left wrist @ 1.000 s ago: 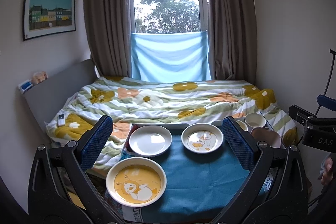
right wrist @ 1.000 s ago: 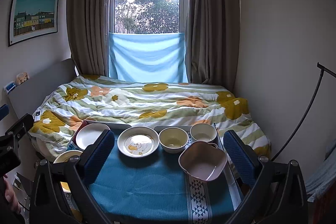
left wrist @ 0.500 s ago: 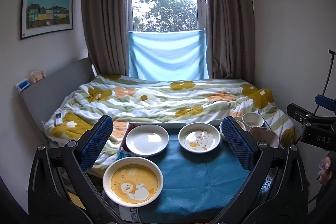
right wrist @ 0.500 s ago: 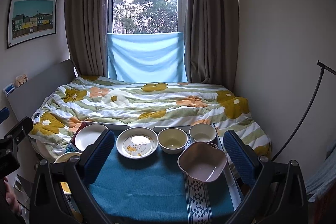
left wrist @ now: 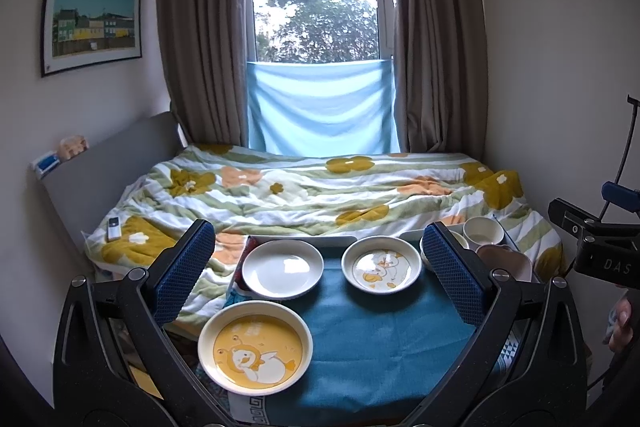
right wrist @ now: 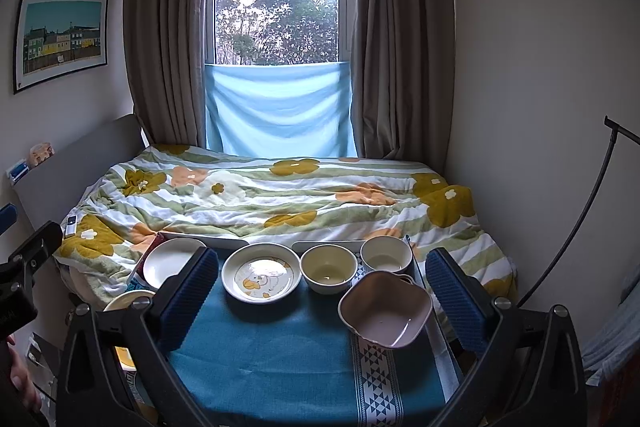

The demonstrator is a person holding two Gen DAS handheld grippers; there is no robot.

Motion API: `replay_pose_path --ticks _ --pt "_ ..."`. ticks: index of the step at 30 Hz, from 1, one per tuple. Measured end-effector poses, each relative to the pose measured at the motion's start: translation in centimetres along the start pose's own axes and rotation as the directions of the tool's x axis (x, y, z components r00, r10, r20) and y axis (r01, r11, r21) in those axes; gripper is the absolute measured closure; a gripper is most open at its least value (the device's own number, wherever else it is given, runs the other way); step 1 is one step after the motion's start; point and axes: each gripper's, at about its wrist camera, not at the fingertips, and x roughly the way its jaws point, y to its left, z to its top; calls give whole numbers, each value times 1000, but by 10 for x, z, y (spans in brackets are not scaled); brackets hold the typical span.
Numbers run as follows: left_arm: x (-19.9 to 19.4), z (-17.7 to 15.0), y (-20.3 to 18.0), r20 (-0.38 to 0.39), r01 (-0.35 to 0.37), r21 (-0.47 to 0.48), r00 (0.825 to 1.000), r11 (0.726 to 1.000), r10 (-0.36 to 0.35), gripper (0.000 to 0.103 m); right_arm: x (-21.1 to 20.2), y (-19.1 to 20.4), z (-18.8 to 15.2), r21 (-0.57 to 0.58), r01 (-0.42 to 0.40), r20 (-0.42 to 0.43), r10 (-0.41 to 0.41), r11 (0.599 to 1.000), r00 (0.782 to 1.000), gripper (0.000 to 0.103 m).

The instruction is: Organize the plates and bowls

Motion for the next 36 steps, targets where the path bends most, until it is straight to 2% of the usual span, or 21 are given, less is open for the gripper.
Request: replay_pose_path --ticks 23,36 --pt "-9 2 -4 12 -17 5 1000 1000 17 0 0 0 1 2 -1 1 1 1000 1000 0" --pt "-9 6 2 6 -2 -12 1000 1000 2 0 -1 2 2 1 -2 5 2 1000 1000 0"
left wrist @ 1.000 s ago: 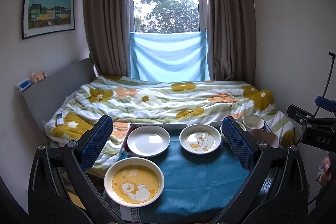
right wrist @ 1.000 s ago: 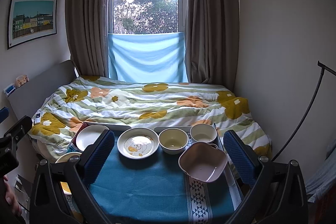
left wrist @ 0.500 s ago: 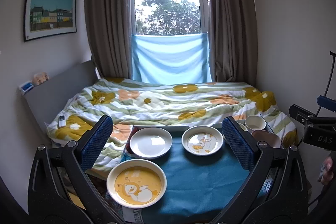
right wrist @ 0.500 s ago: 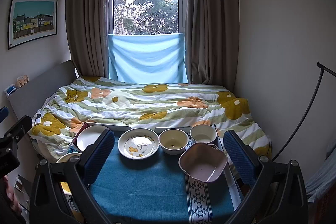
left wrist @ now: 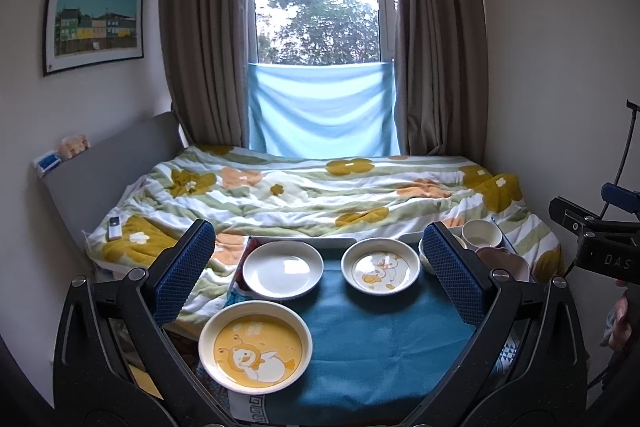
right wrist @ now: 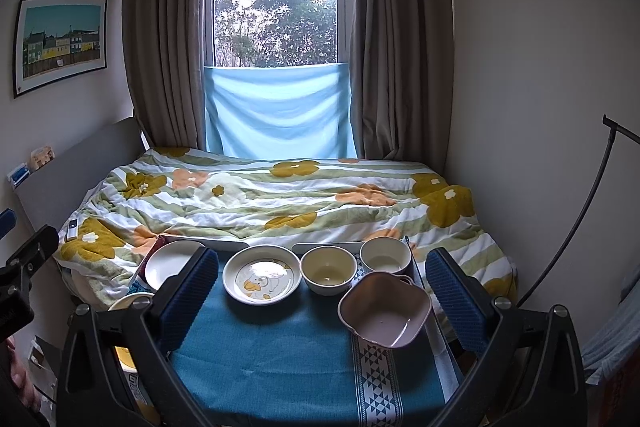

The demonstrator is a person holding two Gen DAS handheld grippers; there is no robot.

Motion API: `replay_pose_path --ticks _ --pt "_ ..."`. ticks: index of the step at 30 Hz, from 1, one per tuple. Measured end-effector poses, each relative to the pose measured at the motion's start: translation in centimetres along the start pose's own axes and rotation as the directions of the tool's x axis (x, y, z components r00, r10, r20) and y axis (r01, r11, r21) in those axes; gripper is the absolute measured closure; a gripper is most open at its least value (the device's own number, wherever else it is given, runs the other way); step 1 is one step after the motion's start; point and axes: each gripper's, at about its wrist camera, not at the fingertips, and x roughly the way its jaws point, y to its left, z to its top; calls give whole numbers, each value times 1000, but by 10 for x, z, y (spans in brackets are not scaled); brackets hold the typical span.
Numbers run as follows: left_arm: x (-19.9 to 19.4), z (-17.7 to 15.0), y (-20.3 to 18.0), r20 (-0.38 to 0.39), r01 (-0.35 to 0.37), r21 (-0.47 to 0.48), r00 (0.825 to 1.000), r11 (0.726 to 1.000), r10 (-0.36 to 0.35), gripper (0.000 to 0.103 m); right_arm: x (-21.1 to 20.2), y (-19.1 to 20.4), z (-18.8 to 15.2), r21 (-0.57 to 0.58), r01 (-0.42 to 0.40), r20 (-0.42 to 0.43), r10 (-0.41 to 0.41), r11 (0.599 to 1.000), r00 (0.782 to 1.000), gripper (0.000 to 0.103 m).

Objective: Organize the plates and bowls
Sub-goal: 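Grasp the rim of the yellow duck-print deep plate with the left tool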

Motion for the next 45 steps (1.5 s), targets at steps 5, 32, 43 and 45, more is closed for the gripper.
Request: replay_pose_path --ticks 5,32,43,45 --pt "3 4 4 -19 -3 -20 1000 1000 2 0 -5 0 6 -13 -27 29 28 1000 999 0" --pt "171 -233 224 -637 -165 -484 740 860 -216 34 236 190 -119 -7 -561 -612 441 827 657 6" --pt "227 -262 241 -686 -71 -518 630 853 -364 65 297 235 -163 46 -576 -740 415 816 529 45" --pt "233 -264 243 -696 -60 -511 615 858 -371 72 304 237 -167 65 -578 -751 421 813 508 56"
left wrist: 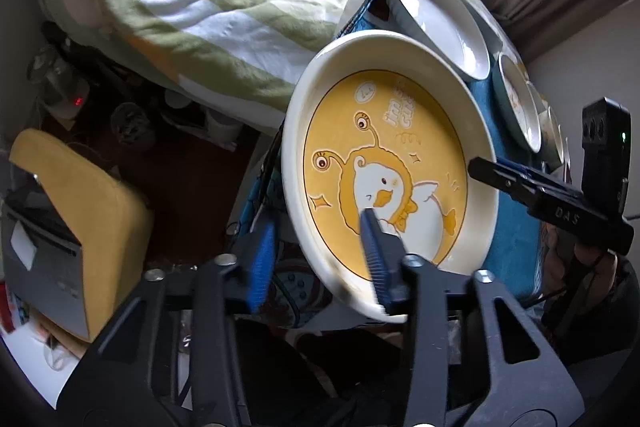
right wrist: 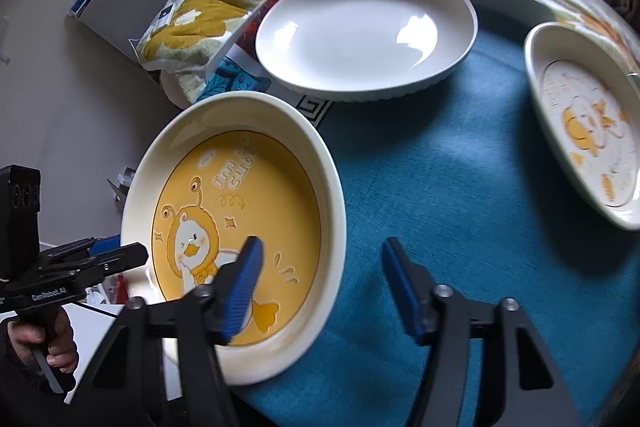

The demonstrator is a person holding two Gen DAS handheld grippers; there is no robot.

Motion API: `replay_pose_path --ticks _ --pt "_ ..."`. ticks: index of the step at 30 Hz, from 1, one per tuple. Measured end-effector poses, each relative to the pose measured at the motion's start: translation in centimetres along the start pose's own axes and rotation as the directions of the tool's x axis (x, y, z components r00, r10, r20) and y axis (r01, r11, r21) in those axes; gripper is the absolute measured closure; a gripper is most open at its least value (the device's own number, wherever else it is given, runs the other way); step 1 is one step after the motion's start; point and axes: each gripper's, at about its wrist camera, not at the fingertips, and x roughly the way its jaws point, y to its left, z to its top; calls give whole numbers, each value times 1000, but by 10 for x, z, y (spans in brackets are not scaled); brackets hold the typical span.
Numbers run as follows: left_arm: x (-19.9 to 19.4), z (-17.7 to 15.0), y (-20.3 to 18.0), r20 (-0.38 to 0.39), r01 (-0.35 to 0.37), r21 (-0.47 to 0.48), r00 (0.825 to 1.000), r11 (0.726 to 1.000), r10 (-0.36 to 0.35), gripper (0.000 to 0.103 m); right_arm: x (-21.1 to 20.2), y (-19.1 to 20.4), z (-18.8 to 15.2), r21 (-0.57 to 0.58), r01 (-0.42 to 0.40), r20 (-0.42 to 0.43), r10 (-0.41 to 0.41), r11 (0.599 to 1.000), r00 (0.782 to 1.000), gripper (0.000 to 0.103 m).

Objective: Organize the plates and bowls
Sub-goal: 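Grasp the rim of the yellow duck-print deep plate with the left tool, then carry the yellow plate aside, lower it and open the left tool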

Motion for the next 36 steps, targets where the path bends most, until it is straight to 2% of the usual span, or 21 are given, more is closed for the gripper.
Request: replay_pose_path --ticks 1,2,3,4,7,10,21,30,36 --pt "2 2 1 -8 1 7 1000 1000 -1 75 3 -2 1 6 -9 -7 9 1000 1000 59" --pt "3 3 1 -12 3 11 1000 1000 -3 77 5 -2 2 11 -15 -11 15 1000 1000 69" --pt "6 5 1 -17 4 15 1000 1000 -4 82 6 -2 2 15 -21 -17 21 1000 1000 75" --pt "8 6 2 -25 2 20 1000 1000 -2 87 7 -3 2 16 -27 -23 27 1000 999 78" --pt "10 7 4 -33 3 27 999 1000 -2 90 6 -4 1 4 -13 -26 13 1000 1000 87" --pt "10 7 4 -38 3 40 999 999 -2 90 7 -8 1 13 -27 -22 28 1000 999 88" --pt "1 3 -20 20 -124 176 992 977 122 88 6 -2 -2 -12 -14 -11 13 1000 1000 88" --pt "-16 -6 -42 111 -174 241 982 955 151 86 -9 17 -9 -78 58 83 -52 995 995 88" --pt "-31 -14 -80 180 -192 328 974 925 138 86 -38 8 -28 -30 76 181 -69 997 981 88"
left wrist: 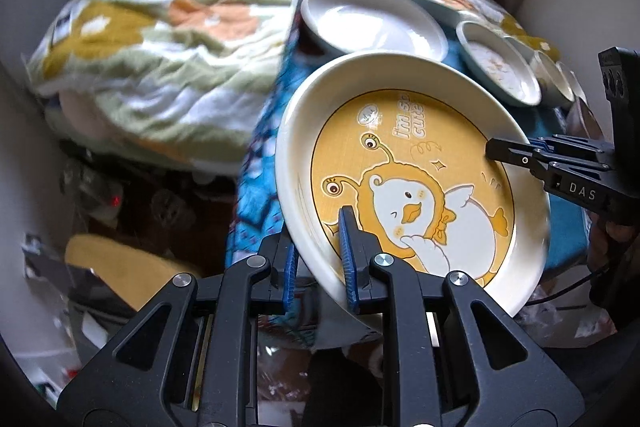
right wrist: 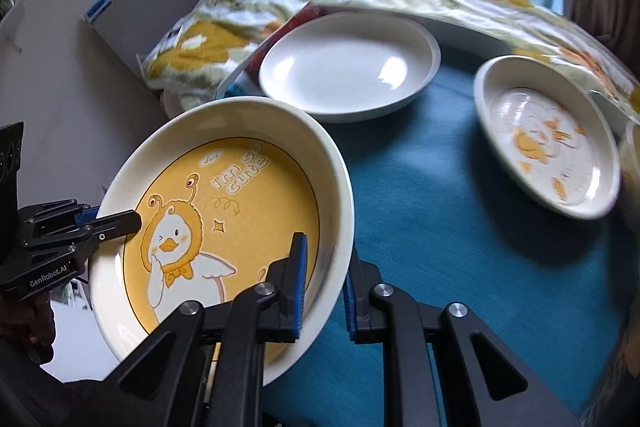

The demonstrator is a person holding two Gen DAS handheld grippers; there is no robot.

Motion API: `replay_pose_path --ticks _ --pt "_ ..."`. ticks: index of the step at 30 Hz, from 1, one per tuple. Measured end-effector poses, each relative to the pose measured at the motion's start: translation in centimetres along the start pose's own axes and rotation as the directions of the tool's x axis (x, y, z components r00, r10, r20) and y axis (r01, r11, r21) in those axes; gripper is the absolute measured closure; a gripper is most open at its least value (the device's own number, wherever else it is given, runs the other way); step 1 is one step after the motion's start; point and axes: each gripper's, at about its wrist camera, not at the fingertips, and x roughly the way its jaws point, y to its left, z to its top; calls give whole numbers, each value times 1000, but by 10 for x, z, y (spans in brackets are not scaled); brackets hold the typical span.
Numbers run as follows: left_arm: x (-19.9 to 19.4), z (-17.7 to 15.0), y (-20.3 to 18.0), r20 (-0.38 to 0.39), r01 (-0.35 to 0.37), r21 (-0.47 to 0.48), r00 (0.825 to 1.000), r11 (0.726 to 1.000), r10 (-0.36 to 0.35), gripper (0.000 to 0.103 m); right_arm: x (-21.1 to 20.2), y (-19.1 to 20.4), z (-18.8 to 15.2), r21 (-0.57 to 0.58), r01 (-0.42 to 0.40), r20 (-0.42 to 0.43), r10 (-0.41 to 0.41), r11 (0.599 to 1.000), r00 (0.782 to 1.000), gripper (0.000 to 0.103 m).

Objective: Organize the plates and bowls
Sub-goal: 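Carry the yellow plate aside, lower it and open the left tool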

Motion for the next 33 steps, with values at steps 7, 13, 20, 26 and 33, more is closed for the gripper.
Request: replay_pose_path --ticks 7,13,20,26,33 --pt "-15 14 -71 47 40 115 998 993 -45 86 -60 -34 -34 86 58 93 -66 995 993 88" --pt "-10 14 -156 47 105 222 992 969 -118 86 -115 -89 -83 195 135 132 -163 971 978 88" --pt "21 -2 -242 16 164 285 984 945 -175 86 -145 -153 -135 271 197 125 -238 942 963 88" --pt "59 -18 -275 11 158 270 986 950 -167 86 -131 -190 -158 286 213 125 -256 934 959 88" --pt "84 -21 -283 47 131 262 988 956 -148 86 -113 -211 -168 276 199 160 -249 940 955 88"
